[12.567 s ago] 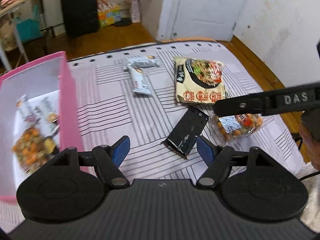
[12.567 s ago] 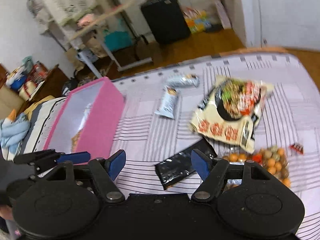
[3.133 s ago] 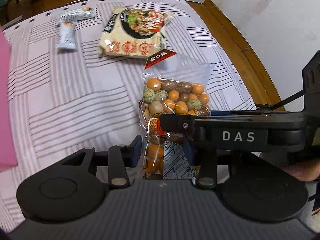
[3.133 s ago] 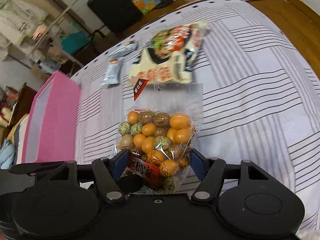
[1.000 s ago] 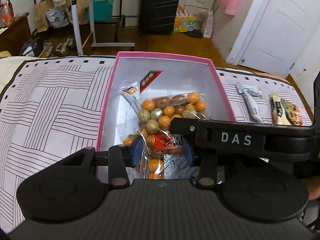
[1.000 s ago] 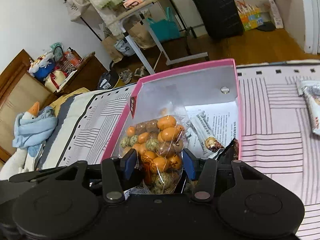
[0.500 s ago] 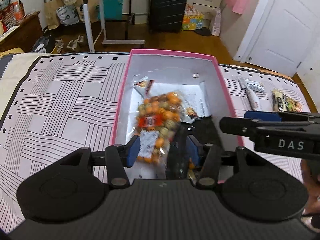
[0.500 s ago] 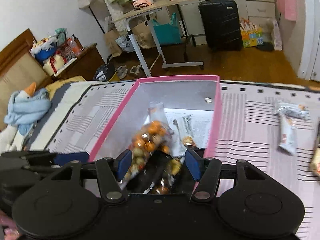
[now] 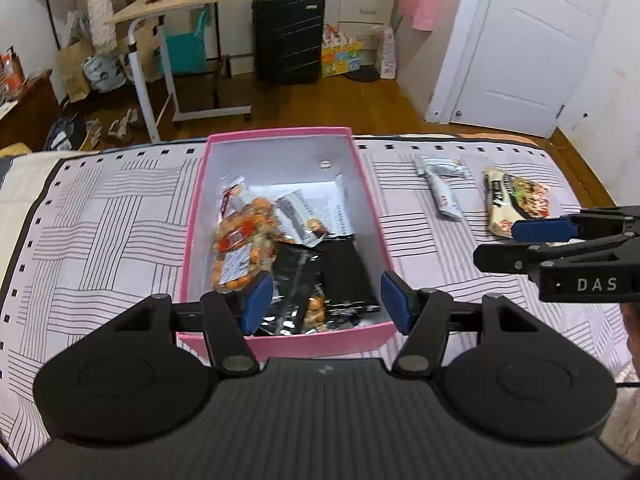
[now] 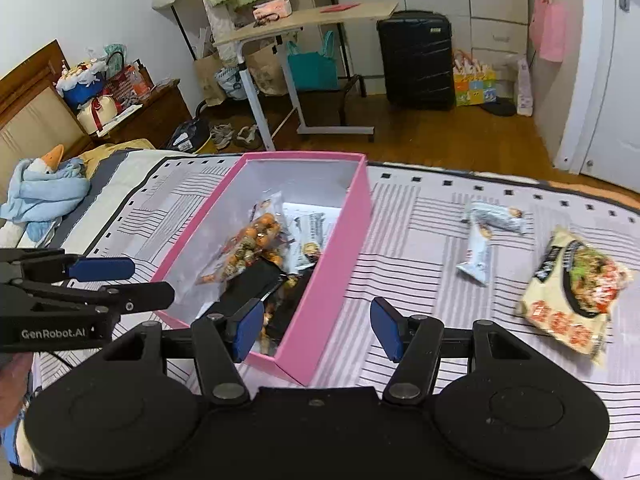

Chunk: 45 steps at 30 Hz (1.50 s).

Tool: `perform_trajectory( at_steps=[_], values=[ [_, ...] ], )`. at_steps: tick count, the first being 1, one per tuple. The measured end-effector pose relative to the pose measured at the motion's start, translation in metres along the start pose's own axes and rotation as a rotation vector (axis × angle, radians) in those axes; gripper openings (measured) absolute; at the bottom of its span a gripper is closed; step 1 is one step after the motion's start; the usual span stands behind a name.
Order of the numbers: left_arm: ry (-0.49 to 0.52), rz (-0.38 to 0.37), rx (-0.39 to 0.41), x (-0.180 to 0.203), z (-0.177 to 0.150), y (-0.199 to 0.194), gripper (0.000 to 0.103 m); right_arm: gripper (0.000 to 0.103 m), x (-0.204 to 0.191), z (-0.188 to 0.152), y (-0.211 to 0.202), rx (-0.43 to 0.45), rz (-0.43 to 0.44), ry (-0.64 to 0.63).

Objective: Organize snacks
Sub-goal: 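Grasp a white snack bar with the left gripper while the right gripper grasps another white bar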

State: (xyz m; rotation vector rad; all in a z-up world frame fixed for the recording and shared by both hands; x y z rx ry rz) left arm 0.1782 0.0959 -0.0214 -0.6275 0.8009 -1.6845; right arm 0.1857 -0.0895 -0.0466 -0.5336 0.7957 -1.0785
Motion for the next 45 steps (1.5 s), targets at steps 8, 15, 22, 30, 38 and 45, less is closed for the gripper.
perform_trajectory(
  at_steps=[8,15,22,30,38,45],
  values=[
    [0.043,-0.027,0.021,0.034,0.003,-0.011,0.063,0.065,0.026,-0.009,-0.033,0.046,-0.081,-0.036],
    [0.061,-0.070,0.004,0.076,0.009,0.005,0.079,0.074,0.063,-0.003,-0.055,0.103,-0.098,0.007],
    [0.036,-0.086,0.004,0.122,0.028,0.049,0.091,0.077,0.121,0.023,-0.053,0.205,-0.103,0.054],
    [0.015,-0.133,0.050,0.170,0.055,0.116,0.090,0.077,0.185,0.062,0.002,0.252,-0.036,0.071],
    [-0.074,-0.112,0.036,0.185,0.062,0.197,0.087,0.077,0.242,0.065,0.071,0.256,0.009,0.092],
    [-0.077,-0.143,0.005,0.206,0.054,0.250,0.077,0.077,0.258,0.078,0.116,0.235,0.104,0.086]
  ],
)
Point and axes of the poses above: each gripper's, at about its wrist camera, not at the fingertips, and y roughly the way its jaws point, x to its right, z to its top, the point moved 5 cm from there along y, roughly the way its jaws point, and after that the axes turned 7 degrees about z, right-handed, at the moved point
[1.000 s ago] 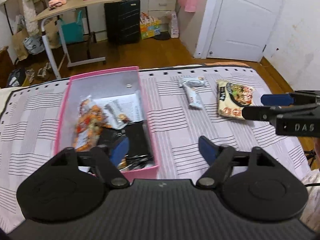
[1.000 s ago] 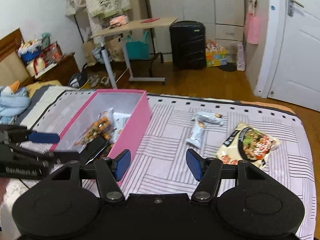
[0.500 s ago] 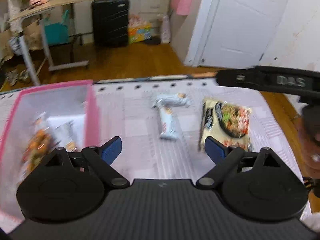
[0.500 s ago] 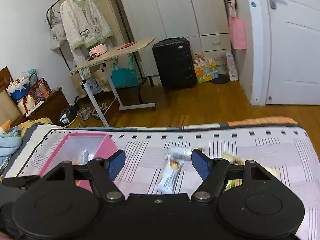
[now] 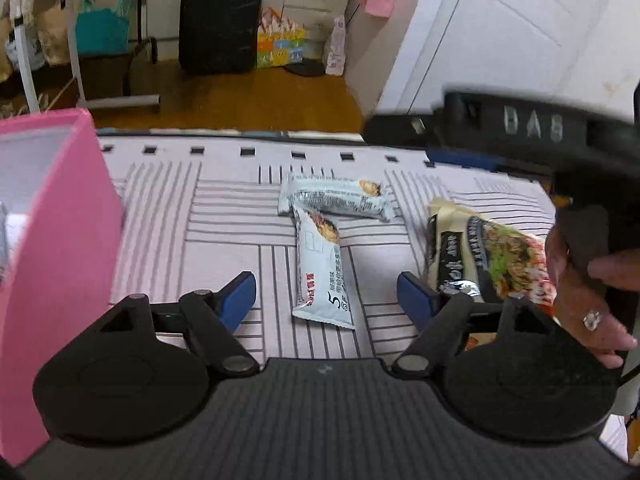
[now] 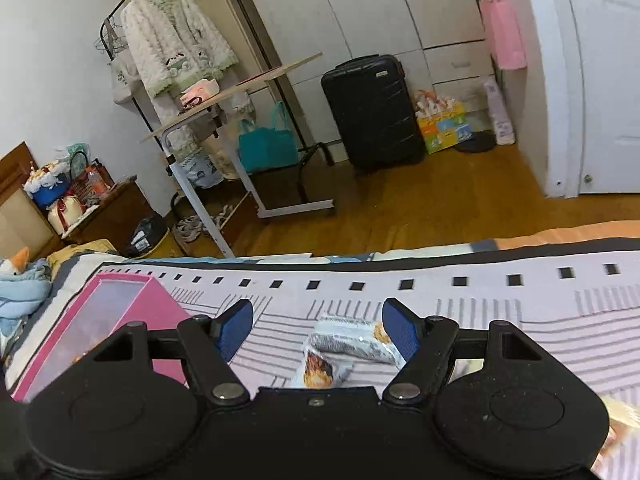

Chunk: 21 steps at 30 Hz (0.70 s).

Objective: Organize snacks
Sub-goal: 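Grasp a white snack bar with the left gripper while the right gripper grasps another white bar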

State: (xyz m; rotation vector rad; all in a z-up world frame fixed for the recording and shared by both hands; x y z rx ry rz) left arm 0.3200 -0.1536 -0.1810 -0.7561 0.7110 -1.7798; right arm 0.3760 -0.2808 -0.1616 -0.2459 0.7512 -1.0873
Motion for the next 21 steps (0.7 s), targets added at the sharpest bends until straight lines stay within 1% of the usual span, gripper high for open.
perform_trajectory(
  at_steps=[3,5,7,9,10,11,13,16,17,19,21],
  values=[
    [0.018,0.002,0.000,0.000,-0.007,0.013,0.076,0.076,-0.003,0.002,0.013,-0.021,-0.026,-0.106],
    [0.019,0.012,-0.001,-0.004,-0.012,0.019,0.072,0.074,-0.002,0.000,0.022,-0.041,-0.056,-0.178],
    [0.002,0.013,-0.001,-0.008,-0.013,0.026,0.069,0.065,-0.002,-0.002,0.030,-0.068,-0.067,-0.250],
    [-0.005,0.006,-0.008,-0.009,-0.014,0.032,0.065,0.061,-0.002,-0.005,0.039,-0.100,-0.097,-0.339],
    [0.000,0.005,-0.009,-0.009,-0.014,0.033,0.064,0.061,-0.002,-0.005,0.041,-0.104,-0.100,-0.367],
    [0.011,0.004,-0.003,-0.008,-0.014,0.033,0.063,0.061,-0.002,-0.005,0.043,-0.103,-0.089,-0.382],
    [0.037,0.002,0.016,-0.007,-0.014,0.033,0.063,0.061,0.000,-0.001,0.044,-0.101,-0.073,-0.367],
    [0.033,-0.024,0.033,-0.005,-0.013,0.035,0.063,0.061,0.005,-0.002,0.049,-0.115,-0.043,-0.358],
    [0.031,-0.027,0.033,-0.004,-0.013,0.037,0.063,0.061,0.008,-0.003,0.052,-0.128,-0.044,-0.364],
    [0.048,-0.019,0.040,-0.001,-0.014,0.040,0.063,0.062,0.015,-0.006,0.057,-0.133,-0.080,-0.376],
    [0.073,-0.002,0.050,0.002,-0.015,0.041,0.062,0.062,0.023,-0.010,0.063,-0.157,-0.088,-0.355]
  ],
)
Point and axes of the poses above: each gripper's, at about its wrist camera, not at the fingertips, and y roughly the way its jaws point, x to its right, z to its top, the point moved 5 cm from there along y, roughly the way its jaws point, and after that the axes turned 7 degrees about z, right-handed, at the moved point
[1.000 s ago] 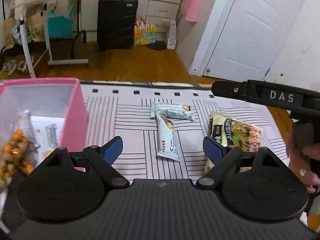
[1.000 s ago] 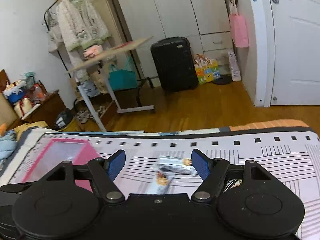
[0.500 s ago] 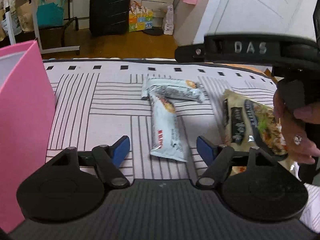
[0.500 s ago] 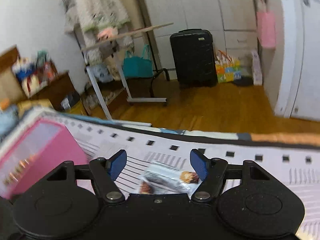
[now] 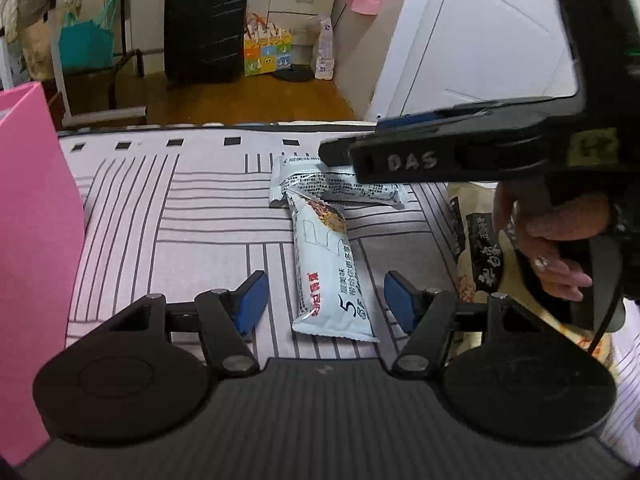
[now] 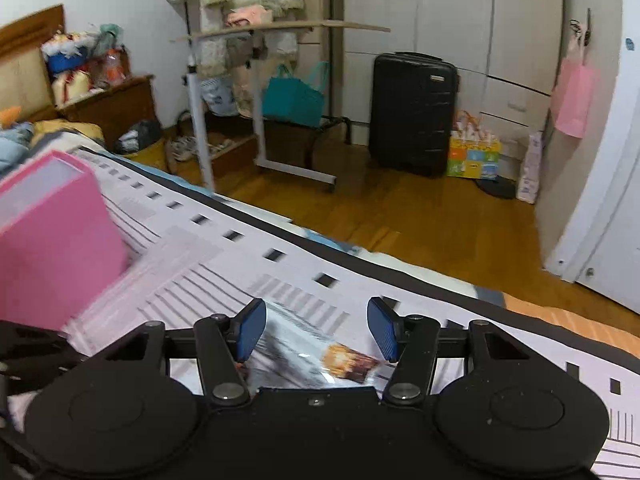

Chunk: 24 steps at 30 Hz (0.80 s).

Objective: Organize snacks
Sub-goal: 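Grasp a white snack bar with the left gripper while the right gripper grasps another white bar, then carry both white snack bars with both grippers over the pink box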

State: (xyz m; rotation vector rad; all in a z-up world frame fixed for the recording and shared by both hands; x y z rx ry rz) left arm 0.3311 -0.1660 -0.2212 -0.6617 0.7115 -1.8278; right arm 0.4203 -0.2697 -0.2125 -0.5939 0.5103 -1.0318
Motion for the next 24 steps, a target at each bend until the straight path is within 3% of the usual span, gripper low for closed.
perform_trajectory(
  at_steps=[4,9,11,12,16,24],
  values=[
    [0.016,0.038,-0.006,-0.002,0.000,0.003,0.034,0.066,0.000,-0.008,0.008,-0.071,0.088,0.058],
    [-0.024,0.046,-0.083,-0.005,0.004,0.004,0.030,0.063,-0.005,-0.012,0.007,-0.107,0.087,0.049],
    [-0.029,0.059,-0.117,-0.005,0.005,0.001,0.029,0.041,-0.001,-0.014,0.010,-0.160,0.056,0.073],
    [-0.032,0.063,-0.132,-0.005,0.006,0.000,0.029,0.037,0.000,-0.015,0.011,-0.183,0.049,0.075],
    [-0.075,0.062,-0.187,-0.009,0.006,-0.006,0.028,0.035,-0.006,-0.015,0.009,-0.213,0.079,0.082],
    [-0.132,0.034,-0.227,-0.016,0.007,-0.007,0.028,0.035,-0.011,-0.014,0.013,-0.194,-0.003,0.088]
  ],
)
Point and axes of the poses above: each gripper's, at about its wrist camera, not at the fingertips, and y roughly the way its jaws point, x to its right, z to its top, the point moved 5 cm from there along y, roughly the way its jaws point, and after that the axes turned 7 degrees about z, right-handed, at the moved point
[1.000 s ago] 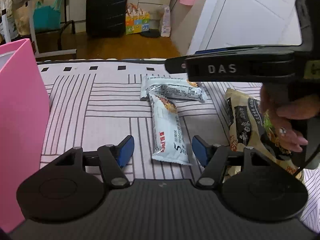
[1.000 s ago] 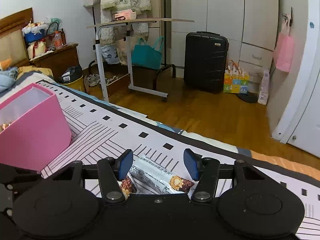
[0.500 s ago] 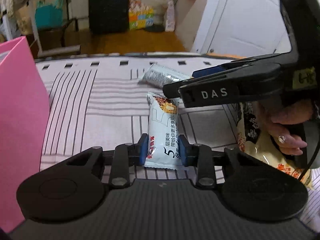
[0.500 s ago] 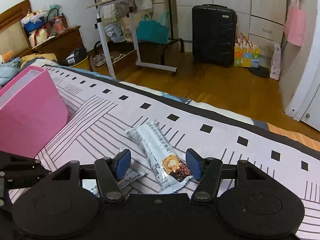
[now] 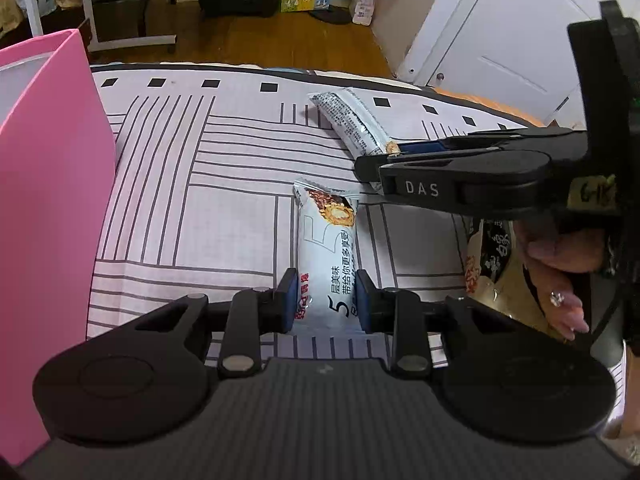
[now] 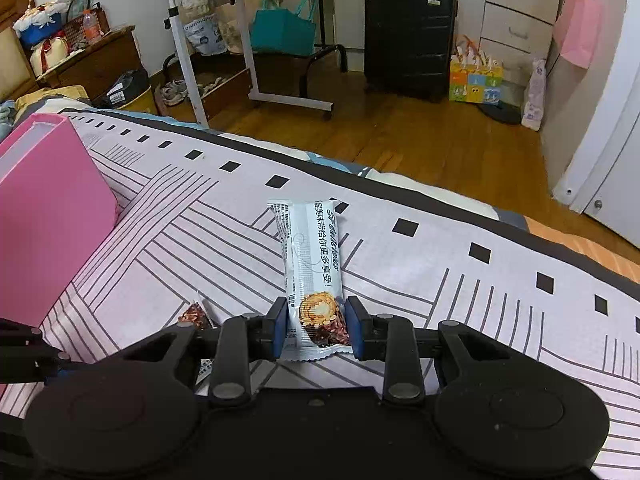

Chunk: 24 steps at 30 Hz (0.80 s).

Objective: Organize snacks
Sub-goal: 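Carry both white snack bars with both grippers over the pink box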

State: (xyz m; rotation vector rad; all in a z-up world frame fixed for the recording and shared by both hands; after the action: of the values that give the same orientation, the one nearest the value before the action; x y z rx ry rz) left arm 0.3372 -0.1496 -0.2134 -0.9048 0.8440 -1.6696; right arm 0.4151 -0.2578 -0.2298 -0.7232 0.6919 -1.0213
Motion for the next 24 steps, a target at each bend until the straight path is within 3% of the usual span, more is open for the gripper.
perform_trajectory(
  at_steps=[10,18,24],
  values=[
    [0.014,-0.013,-0.021,0.001,-0.004,-0.010,0.028,0.034,-0.020,-0.001,-0.027,0.007,-0.058,0.045],
    [0.007,-0.008,-0.026,0.002,-0.019,-0.039,0.028,0.034,-0.032,-0.020,-0.057,-0.011,-0.108,0.106],
    [0.020,-0.028,-0.051,0.002,-0.033,-0.066,0.028,0.034,-0.052,-0.035,-0.095,0.027,-0.105,0.139]
  ],
)
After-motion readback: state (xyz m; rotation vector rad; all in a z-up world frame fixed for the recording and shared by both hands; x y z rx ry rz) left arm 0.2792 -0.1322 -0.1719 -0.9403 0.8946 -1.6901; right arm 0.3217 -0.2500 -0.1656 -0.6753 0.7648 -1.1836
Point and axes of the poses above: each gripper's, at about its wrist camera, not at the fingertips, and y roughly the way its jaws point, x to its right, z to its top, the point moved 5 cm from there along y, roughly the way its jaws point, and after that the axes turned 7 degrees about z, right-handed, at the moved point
